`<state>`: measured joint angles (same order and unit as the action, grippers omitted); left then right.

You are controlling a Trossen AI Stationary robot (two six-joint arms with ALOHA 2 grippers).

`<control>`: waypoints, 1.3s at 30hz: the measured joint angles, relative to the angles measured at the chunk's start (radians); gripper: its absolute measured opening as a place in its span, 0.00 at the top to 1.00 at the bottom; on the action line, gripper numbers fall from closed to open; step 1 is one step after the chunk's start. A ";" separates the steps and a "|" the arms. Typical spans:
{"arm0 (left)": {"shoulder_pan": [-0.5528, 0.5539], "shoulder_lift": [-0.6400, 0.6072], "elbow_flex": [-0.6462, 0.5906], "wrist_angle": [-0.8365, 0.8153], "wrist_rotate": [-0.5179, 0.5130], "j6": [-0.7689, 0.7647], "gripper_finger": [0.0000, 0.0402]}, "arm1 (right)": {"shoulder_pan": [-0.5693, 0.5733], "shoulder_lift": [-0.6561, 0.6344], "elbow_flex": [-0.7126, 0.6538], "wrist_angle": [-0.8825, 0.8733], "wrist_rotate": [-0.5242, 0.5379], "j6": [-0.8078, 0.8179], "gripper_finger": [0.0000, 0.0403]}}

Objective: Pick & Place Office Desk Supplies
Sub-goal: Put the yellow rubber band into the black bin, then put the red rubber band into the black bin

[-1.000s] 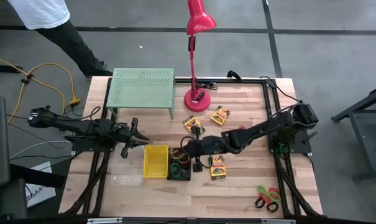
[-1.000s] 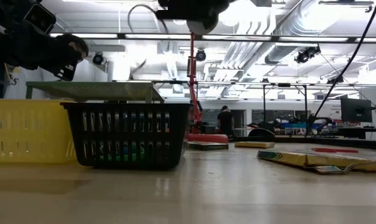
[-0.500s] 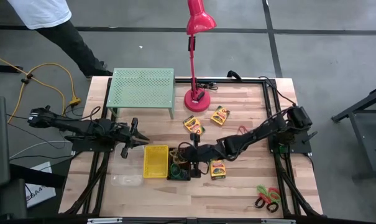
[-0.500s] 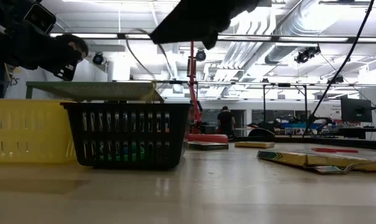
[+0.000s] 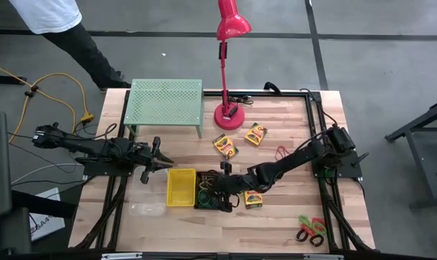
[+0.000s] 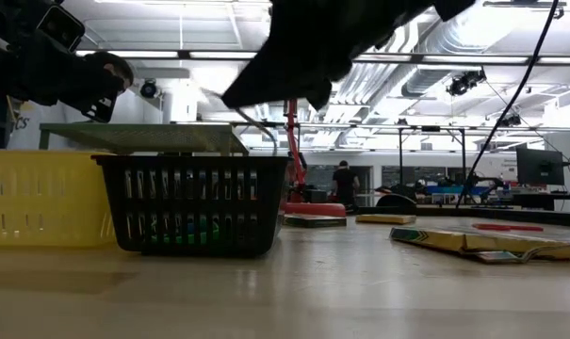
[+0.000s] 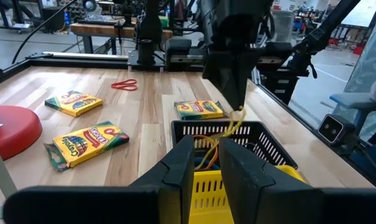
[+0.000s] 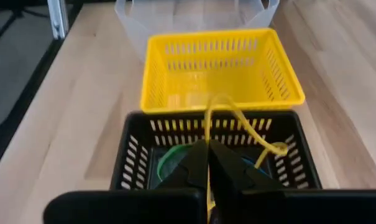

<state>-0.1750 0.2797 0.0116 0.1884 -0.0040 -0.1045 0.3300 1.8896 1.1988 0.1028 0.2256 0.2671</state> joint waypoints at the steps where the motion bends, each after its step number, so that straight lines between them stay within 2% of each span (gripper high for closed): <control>1: 0.000 0.000 0.000 0.000 0.000 0.000 0.82 | 0.000 0.000 0.000 0.005 -0.008 0.003 1.00; 11: 0.000 0.000 0.000 0.000 0.000 0.000 0.82 | -0.001 -0.002 0.001 0.006 -0.019 0.025 0.98; 24: 0.000 0.000 0.000 0.000 0.000 0.000 0.82 | -0.001 -0.002 0.001 0.007 0.029 0.026 0.81; 36: 0.000 0.000 0.000 0.000 0.000 0.000 0.82 | -0.004 -0.002 0.001 0.012 0.029 0.028 0.80; 39: 0.000 0.000 0.000 0.000 0.000 0.000 0.82 | -0.015 -0.010 0.001 -0.036 0.027 0.028 0.80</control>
<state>-0.1751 0.2797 0.0116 0.1885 -0.0041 -0.1046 0.3149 1.8797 1.1999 0.0664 0.2529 0.2951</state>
